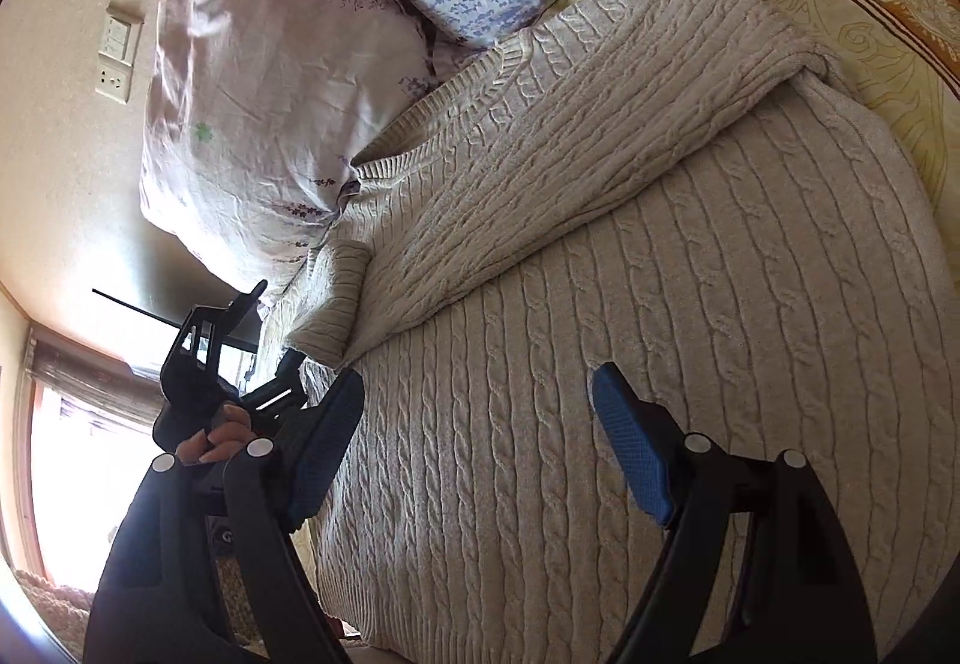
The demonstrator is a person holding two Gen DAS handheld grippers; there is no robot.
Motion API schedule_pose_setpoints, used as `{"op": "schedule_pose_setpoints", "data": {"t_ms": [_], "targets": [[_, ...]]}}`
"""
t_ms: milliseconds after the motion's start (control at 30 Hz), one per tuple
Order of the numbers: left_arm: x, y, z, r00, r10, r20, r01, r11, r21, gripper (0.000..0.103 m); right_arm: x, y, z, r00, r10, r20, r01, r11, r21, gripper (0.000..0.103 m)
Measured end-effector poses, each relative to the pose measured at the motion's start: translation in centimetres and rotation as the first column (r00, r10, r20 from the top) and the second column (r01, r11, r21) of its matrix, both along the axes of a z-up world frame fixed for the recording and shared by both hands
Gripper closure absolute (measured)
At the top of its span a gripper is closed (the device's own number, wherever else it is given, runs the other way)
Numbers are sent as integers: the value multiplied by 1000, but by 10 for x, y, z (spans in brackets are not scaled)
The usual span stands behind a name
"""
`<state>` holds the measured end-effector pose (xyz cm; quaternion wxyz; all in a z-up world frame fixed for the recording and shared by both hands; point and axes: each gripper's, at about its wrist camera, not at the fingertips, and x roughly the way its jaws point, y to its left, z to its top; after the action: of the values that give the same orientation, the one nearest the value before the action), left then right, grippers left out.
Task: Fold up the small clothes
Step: 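Fold the held sleeve across the sweater body with the left tool and release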
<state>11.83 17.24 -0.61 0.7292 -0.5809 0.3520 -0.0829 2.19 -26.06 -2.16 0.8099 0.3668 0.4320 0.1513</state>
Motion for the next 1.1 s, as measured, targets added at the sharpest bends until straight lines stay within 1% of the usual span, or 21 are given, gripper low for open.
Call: {"op": "schedule_pose_setpoints", "data": {"t_ms": [67, 133, 167, 200, 233, 267, 300, 400, 533, 600, 667, 733, 767, 800, 833, 867, 933, 1000, 1033, 1067, 1100], "targets": [[1, 20, -3, 998, 59, -13, -59, 998, -19, 45, 0, -1, -1, 1000, 0, -2, 0, 1000, -2, 23], [2, 33, -6, 995, 98, -15, -99, 994, -46, 50, -1, -3, -2, 1000, -2, -5, 2, 1000, 1, 23], [4, 35, -8, 994, 104, -15, -105, 992, -62, 56, -2, -4, -4, 1000, -3, -8, 3, 1000, 2, 23], [7, 36, -9, 994, 104, -10, -105, 992, -76, 67, -2, -5, -5, 1000, -3, -11, 3, 1000, 4, 23], [9, 35, -9, 995, 99, -5, -99, 991, -85, 74, -2, -6, -6, 1000, -4, -14, 4, 1000, 5, 23], [11, 34, -9, 996, 90, 5, -89, 992, -94, 87, -2, -7, -7, 1000, -3, -16, 3, 1000, 6, 23], [11, 31, -8, 997, 76, 24, -73, 991, -108, 93, -2, -8, -7, 1000, -2, -17, 2, 1000, 7, 23], [17, 5, 2, 996, 20, 91, -7, 990, -144, 94, -3, -12, -8, 1000, -1, -19, 1, 1000, 9, 23], [30, -52, 19, 980, -87, 180, 115, 982, -152, 94, -7, -19, -8, 1000, -3, -19, 3, 1000, 8, 23], [35, -85, 25, 965, -155, 211, 184, 975, -125, 94, -12, -24, -7, 1000, -11, -19, 11, 1000, 4, 23], [39, -121, 27, 947, -230, 223, 253, 964, -81, 94, -17, -31, -7, 1000, -24, -18, 24, 1000, -1, 23], [40, -158, 27, 923, -316, 222, 325, 946, -6, 94, -23, -39, -6, 999, -41, -17, 41, 999, -8, 23], [39, -176, 26, 907, -366, 211, 362, 930, 58, 94, -27, -44, -5, 999, -52, -16, 52, 999, -11, 23], [37, -195, 26, 887, -419, 196, 399, 907, 133, 94, -31, -49, -6, 998, -65, -15, 65, 998, -13, 23], [36, -212, 25, 863, -473, 179, 436, 875, 209, 94, -34, -54, -6, 997, -78, -16, 78, 997, -14, 23], [35, -229, 24, 836, -527, 149, 474, 832, 288, 94, -37, -58, -7, 996, -92, -17, 92, 996, -13, 23], [28, -259, 17, 779, -624, 60, 542, 717, 438, 90, -42, -68, -9, 993, -118, -21, 118, 993, -12, 23], [20, -281, 10, 725, -688, -29, 590, 600, 540, 75, -43, -75, -9, 990, -141, -20, 140, 990, -11, 23], [15, -286, 8, 707, -705, -48, 599, 562, 569, 71, -43, -78, -8, 989, -150, -14, 150, 989, -8, 23], [10, -287, 9, 698, -715, -41, 597, 549, 586, 65, -42, -81, -7, 988, -155, -6, 155, 988, -4, 23], [6, -284, 13, 691, -723, -27, 595, 546, 589, 55, -40, -82, -4, 987, -159, 5, 159, 987, -3, 24]]}}
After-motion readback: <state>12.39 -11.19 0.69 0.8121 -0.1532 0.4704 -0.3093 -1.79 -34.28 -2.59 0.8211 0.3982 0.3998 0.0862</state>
